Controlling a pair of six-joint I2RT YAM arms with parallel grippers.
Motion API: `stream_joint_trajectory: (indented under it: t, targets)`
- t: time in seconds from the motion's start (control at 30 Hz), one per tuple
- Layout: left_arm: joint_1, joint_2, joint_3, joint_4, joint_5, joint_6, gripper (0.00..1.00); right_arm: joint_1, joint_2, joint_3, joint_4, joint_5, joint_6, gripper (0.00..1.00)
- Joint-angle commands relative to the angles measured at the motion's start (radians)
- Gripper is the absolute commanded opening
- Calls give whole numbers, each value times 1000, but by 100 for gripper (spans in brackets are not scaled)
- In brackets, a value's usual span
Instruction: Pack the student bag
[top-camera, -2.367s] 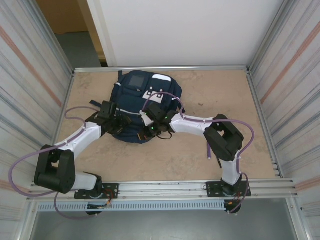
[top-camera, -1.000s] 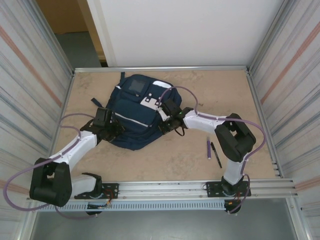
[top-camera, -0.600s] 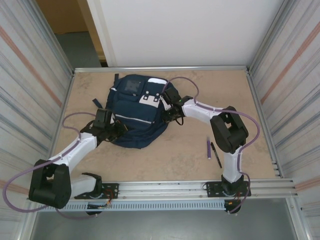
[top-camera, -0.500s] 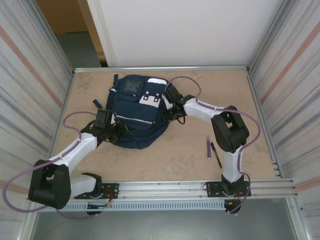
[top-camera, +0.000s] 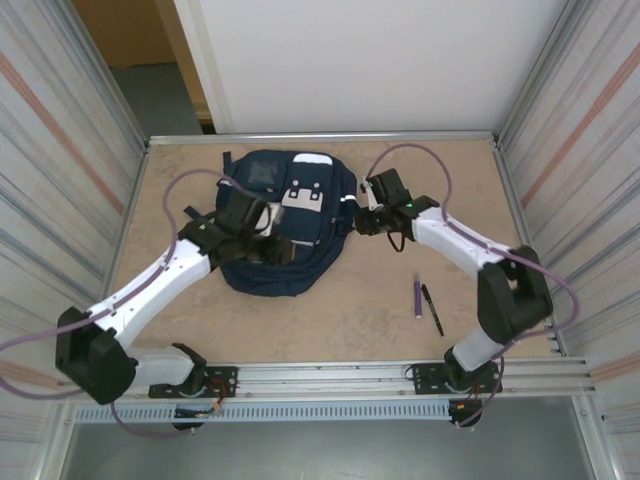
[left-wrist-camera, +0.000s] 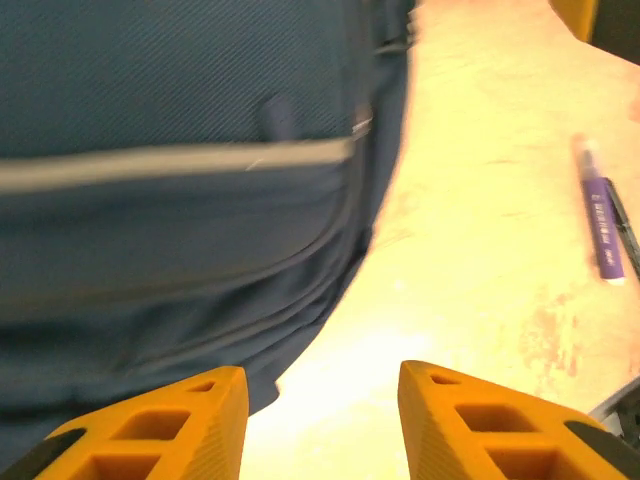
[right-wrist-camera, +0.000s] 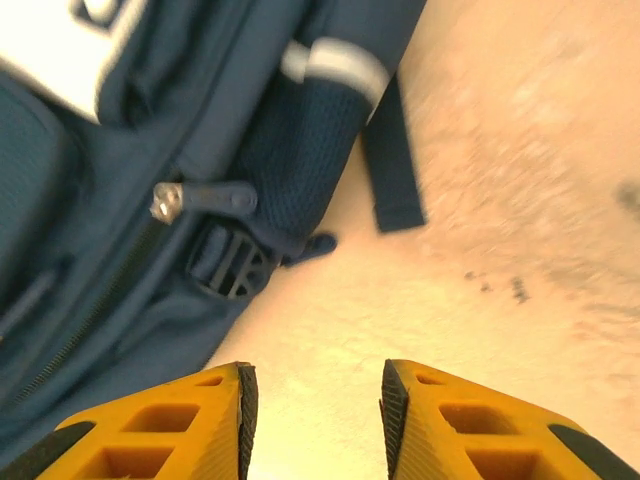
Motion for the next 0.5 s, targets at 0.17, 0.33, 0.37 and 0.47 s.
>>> stream_joint_trajectory:
  t: [0.17, 0.33, 0.37, 0.47]
  targets:
    - [-66, 355, 301, -75, -164, 17, 46, -66, -239, -163, 171, 84, 141, 41]
    - [-91, 565, 473, -96, -174, -42, 52, -67, -278, -224, 186, 5, 181, 42]
    - [-98, 600, 511, -121, -200, -53, 55, -67, -278, -232, 186, 0, 183, 42]
    - [-116, 693, 615, -208, -267, -72, 58, -68, -266, -257, 198, -37, 184, 42]
